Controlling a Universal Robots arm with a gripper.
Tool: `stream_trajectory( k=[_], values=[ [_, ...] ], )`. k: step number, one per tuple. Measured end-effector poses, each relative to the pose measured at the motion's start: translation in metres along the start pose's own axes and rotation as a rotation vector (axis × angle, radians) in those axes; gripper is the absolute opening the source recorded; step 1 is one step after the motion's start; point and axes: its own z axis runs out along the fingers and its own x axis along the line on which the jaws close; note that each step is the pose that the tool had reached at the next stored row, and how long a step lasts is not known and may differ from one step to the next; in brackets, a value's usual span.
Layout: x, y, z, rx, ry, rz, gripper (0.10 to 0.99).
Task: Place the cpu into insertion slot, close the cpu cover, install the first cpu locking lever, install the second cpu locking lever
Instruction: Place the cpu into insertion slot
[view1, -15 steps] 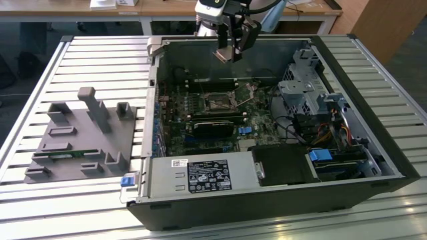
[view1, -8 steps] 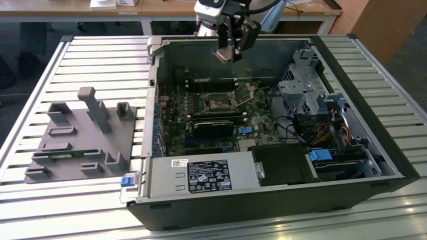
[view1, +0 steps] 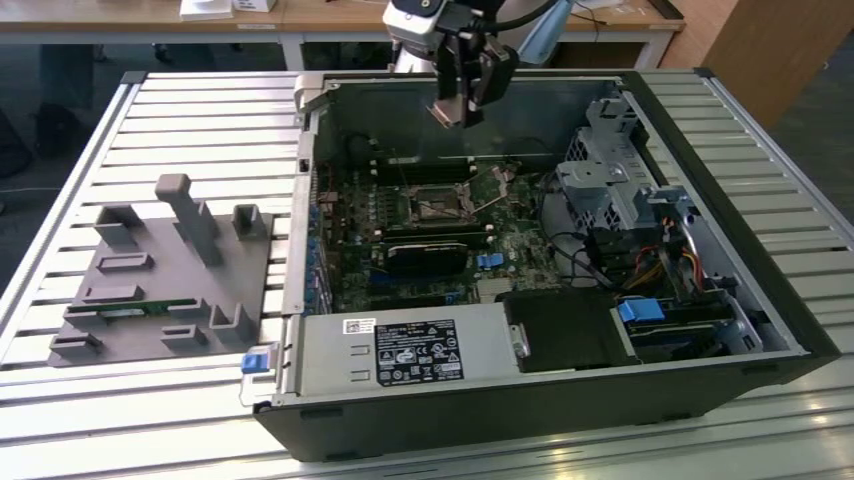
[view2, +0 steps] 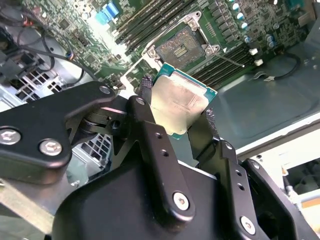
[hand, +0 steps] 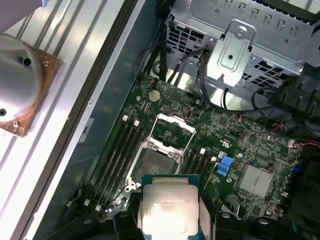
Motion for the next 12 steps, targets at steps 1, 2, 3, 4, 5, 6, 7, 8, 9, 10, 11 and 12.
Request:
stream_trajectory(
  k=[1,2,3,4,5,6,7,8,9,10,11,12],
  values=[
    [0.0000,-0.0001,0.0005,0.000,-0.0012,0.014,0.537],
    [0.0000,-0.0002,0.0011,0.000,-0.0023,0.027,0.537],
    [0.0000,-0.0002,0.0017,0.000,-0.0033,0.040,0.537],
    [0.0000,-0.0003,0.0023,0.000,-0.0043,0.052,0.537],
    [0.0000,-0.0004,0.0030,0.000,-0.0054,0.064,0.537],
    [0.0000,-0.0004,0.0038,0.000,-0.0065,0.076,0.537],
    [0.0000,-0.0005,0.0045,0.000,-0.0076,0.087,0.537],
    [0.0000,-0.0006,0.0052,0.000,-0.0086,0.098,0.537],
    [0.0000,-0.0006,0.0057,0.000,-0.0093,0.106,0.537],
    [0.0000,-0.0007,0.0062,0.000,-0.0100,0.114,0.537],
    [0.0000,-0.0007,0.0066,-0.001,-0.0105,0.120,0.537],
    [0.0000,-0.0007,0.0070,-0.001,-0.0110,0.126,0.537]
  ],
)
